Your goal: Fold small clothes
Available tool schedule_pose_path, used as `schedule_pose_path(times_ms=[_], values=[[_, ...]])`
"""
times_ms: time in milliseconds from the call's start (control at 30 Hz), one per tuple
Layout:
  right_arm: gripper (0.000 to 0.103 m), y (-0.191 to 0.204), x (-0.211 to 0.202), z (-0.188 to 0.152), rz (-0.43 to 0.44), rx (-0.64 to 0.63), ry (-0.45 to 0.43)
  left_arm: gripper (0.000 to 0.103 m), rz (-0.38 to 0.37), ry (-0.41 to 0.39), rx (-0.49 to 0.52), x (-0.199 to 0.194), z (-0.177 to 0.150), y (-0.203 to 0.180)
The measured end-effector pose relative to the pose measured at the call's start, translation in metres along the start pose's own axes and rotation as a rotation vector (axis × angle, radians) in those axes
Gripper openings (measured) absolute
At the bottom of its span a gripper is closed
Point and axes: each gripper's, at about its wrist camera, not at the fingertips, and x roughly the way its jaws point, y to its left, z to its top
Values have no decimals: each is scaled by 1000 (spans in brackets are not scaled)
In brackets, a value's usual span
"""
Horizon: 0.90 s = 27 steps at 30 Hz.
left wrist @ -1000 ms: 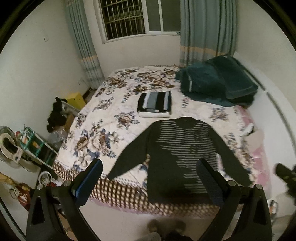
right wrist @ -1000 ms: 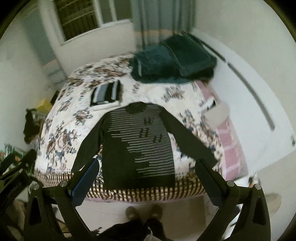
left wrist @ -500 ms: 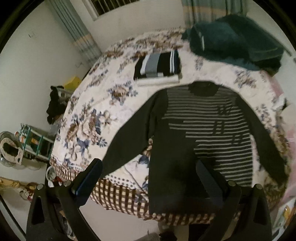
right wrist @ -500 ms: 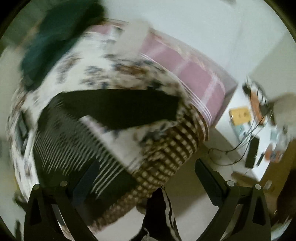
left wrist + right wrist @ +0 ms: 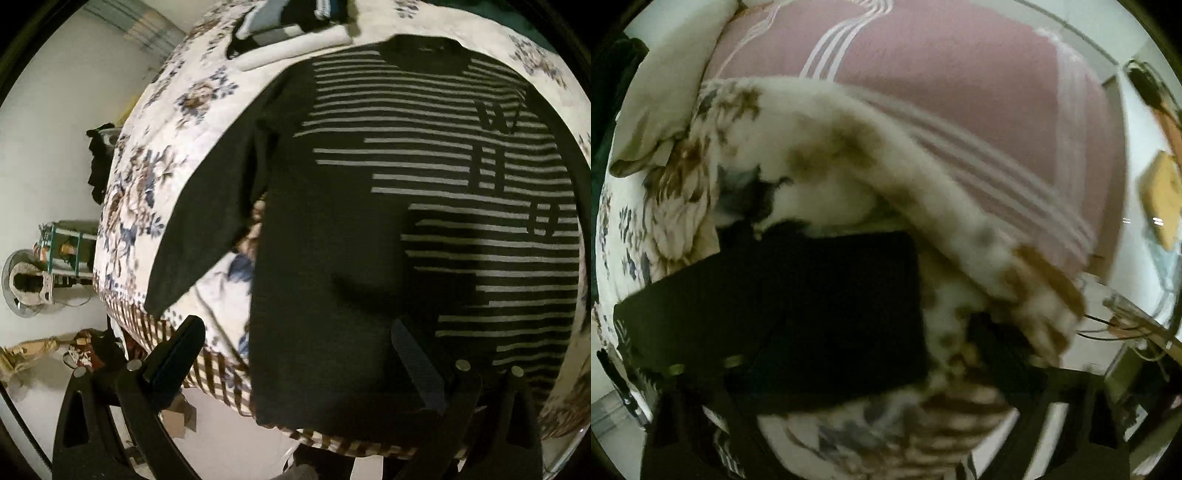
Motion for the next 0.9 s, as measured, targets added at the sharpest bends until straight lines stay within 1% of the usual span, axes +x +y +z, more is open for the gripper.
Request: schedule_pose_path(times_ms=[33,67,100,133,200,300,367,400,467,533,567,600,633,667,700,733,767,800,833,867,900], values=[[46,4,2,3,17,-18,-6,103,-5,-5,13,1,2,-5],[18,7,0,3,39,-34,-17,103,-8,-12,31,2,5,-12],[9,12,-5,5,53,-57,-29,103,-9,-15,44,3,8,-18],[9,16,-13,7,43,-81,-52,103,-15,-19,57,2,12,-23],[8,21,-39,15,55,-126,-118,103,-37,-41,81,-1,19,-35],[8,23,-72,41,83,-156,-191,103,-69,-82,114,-6,28,-54],[8,32,-89,58,68,-190,-236,103,-94,-105,130,-6,33,-67],[8,36,-93,64,54,-200,-247,103,-107,-114,137,-5,35,-74],[8,45,-87,89,22,-219,-257,103,-132,-118,147,3,38,-91],[8,55,-80,106,10,-224,-216,103,-143,-112,152,12,38,-104],[12,52,-72,117,-2,-196,-191,103,-146,-106,153,16,35,-108],[23,50,-69,124,-14,-161,-170,103,-152,-96,154,21,34,-113],[27,39,-70,128,0,-121,-168,103,-158,-88,154,26,33,-117],[34,31,-73,126,40,-83,-177,103,-162,-83,154,31,32,-120],[46,23,-76,120,80,-51,-184,103,-167,-79,155,33,29,-122],[52,13,-78,110,120,-22,-186,103,-171,-74,158,38,28,-125],[60,3,-75,102,168,9,-179,103,-172,-68,161,42,26,-127],[64,-7,-69,95,224,42,-158,103,-170,-62,164,47,25,-129],[64,-14,-62,86,267,69,-136,103,-168,-53,167,53,23,-131],[64,-25,-48,81,348,120,-105,103,-167,-44,168,58,22,-133],[64,-30,-36,80,406,156,-96,103,-166,-30,170,65,21,-135]])
